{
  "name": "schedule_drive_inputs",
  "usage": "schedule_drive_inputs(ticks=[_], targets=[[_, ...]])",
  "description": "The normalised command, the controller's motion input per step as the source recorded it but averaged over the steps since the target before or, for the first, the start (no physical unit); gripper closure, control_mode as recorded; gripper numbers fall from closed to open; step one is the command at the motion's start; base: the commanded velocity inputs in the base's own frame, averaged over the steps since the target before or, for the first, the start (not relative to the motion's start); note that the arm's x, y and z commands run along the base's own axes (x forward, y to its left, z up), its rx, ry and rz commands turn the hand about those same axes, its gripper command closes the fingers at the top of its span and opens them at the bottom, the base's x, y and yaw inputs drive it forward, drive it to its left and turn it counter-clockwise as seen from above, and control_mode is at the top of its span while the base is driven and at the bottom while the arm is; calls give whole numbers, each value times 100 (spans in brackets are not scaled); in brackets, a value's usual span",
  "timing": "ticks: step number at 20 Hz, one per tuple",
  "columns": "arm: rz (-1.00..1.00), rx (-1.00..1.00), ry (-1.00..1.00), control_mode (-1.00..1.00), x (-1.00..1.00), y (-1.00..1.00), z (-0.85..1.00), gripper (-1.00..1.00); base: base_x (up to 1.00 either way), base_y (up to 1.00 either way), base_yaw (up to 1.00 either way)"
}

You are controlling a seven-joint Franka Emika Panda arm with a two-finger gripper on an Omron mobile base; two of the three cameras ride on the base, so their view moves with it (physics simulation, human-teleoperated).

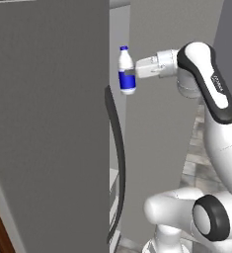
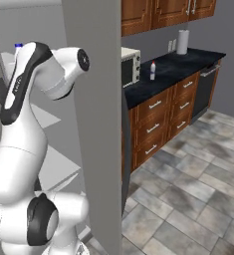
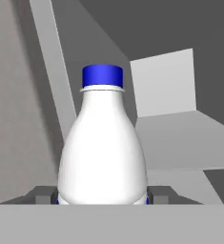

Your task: Take the bottled waters from the counter and place them in the freezer to freeze. Close the freezer door after placing the bottles.

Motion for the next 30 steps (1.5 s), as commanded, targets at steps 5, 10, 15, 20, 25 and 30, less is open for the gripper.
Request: schedule_drive_inputs(ticks=[5,10,15,20,25,30], targets=[[0,0,-1,-100,32,27,-2,100,0,0,0],[-1,0,-1,-100,50,8,0,100,0,0,0],[0,0,-8,-100,27,28,0,100,0,0,0],[0,1,0,-100,38,7,0,100,0,0,0],[0,0,-4,-100,28,13,0,100,0,0,0],[0,0,-6,-100,43,7,0,100,0,0,0]])
